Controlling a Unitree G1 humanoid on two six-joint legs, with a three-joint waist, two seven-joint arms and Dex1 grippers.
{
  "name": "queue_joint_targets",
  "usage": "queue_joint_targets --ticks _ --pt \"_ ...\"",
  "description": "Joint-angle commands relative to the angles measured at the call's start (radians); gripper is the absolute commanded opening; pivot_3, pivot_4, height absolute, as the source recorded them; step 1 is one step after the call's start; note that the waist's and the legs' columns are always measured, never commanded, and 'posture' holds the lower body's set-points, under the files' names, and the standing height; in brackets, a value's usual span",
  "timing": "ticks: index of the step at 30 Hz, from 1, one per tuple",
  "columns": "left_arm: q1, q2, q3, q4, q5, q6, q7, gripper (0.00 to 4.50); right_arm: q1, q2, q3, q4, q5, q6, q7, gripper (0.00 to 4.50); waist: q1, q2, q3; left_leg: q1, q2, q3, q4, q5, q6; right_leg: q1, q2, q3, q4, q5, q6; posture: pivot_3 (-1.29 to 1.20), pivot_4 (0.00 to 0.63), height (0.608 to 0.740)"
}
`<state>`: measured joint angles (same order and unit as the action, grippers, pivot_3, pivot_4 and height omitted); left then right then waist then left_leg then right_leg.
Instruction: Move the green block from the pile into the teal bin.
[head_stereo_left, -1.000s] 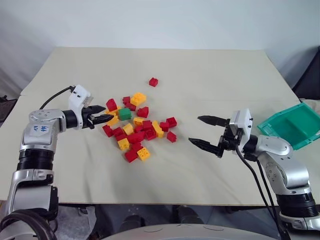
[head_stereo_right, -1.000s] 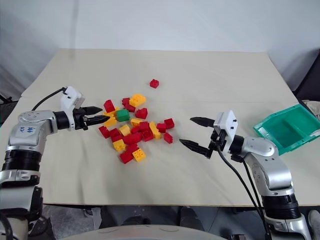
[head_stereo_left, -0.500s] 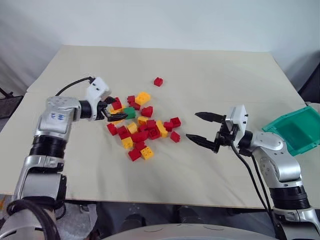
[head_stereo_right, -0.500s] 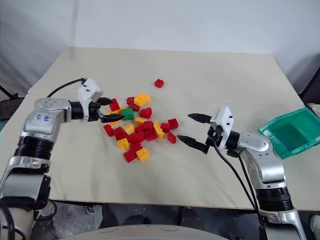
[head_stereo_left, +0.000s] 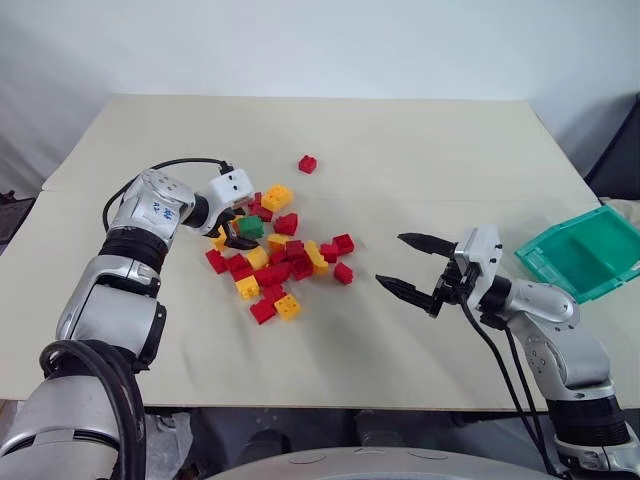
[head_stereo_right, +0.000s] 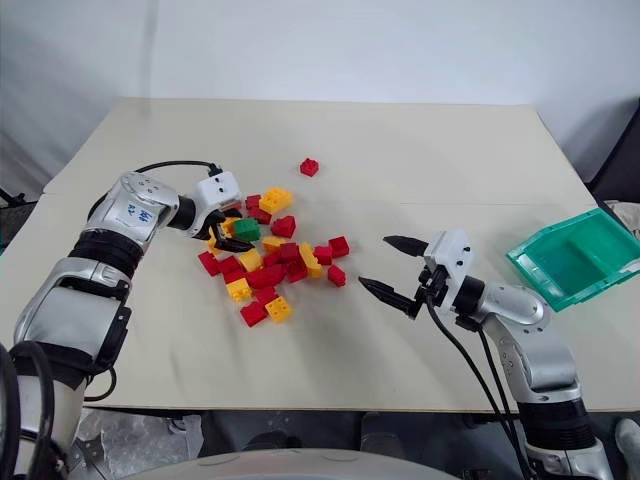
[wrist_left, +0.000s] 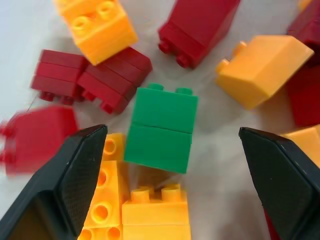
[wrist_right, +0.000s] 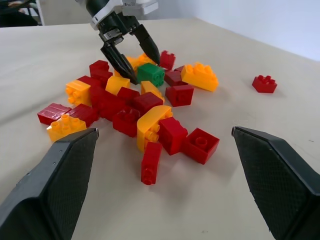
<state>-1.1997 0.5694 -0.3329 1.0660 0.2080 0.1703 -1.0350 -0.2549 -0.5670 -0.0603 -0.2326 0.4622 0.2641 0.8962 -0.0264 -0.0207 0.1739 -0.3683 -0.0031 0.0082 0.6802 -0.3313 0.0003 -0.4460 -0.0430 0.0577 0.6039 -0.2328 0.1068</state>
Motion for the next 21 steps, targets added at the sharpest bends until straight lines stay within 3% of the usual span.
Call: queue_joint_targets --ticks 1,4,7,12,17,21 --pt "-0.003 -0.014 0.001 0.063 0.027 -0.014 0.012 4.46 -0.004 -0.006 -0.025 -0.031 0.008 -0.006 -0.014 4.5 -0.002 0.0 0.0 0.0 0.0 0.0 0.0 0.0 0.0 0.0 0.0 0.0 0.0 0.0 0.0 0.0 0.15 0.74" --pt "-0.011 -0.022 0.01 0.085 0.037 -0.046 0.036 3.97 -0.013 -0.004 -0.018 -0.022 0.003 -0.009 -0.018 4.5 -0.001 0.0 0.0 0.0 0.001 -0.001 0.0 0.0 0.0 0.0 0.0 0.0 0.0 0.0 0.0 0.0 0.15 0.74" --pt "-0.023 -0.025 0.034 0.098 0.023 -0.041 0.048 3.06 -0.023 -0.005 -0.018 -0.014 0.001 -0.011 -0.02 4.5 0.001 0.0 0.0 0.0 0.0 -0.001 0.001 0.0 0.0 0.0 0.0 0.0 0.001 0.0 0.0 0.0 0.15 0.74" --pt "-0.043 -0.021 0.184 0.089 -0.105 -0.054 0.017 1.58 -0.027 -0.016 -0.029 -0.012 0.006 -0.01 -0.013 4.5 0.001 -0.001 0.001 -0.001 0.0 -0.002 0.001 0.0 0.0 0.0 0.0 0.0 0.001 0.001 0.001 0.0 0.15 0.74" --pt "-0.015 -0.025 0.327 -0.003 -0.265 -0.048 -0.146 1.51 -0.03 -0.041 -0.056 0.002 0.014 -0.009 -0.005 4.5 0.002 -0.001 0.001 -0.002 0.0 -0.003 0.001 0.0 0.0 -0.001 -0.001 0.0 0.0 0.001 0.001 0.0 0.15 0.74" --pt "0.035 -0.055 0.318 -0.159 -0.307 -0.002 -0.238 1.51 -0.022 -0.071 -0.093 0.01 0.021 -0.002 0.0 4.5 0.003 -0.001 0.001 -0.002 0.0 -0.004 0.001 0.0 0.0 -0.001 -0.002 0.0 0.0 0.001 0.001 0.0 0.15 0.74"
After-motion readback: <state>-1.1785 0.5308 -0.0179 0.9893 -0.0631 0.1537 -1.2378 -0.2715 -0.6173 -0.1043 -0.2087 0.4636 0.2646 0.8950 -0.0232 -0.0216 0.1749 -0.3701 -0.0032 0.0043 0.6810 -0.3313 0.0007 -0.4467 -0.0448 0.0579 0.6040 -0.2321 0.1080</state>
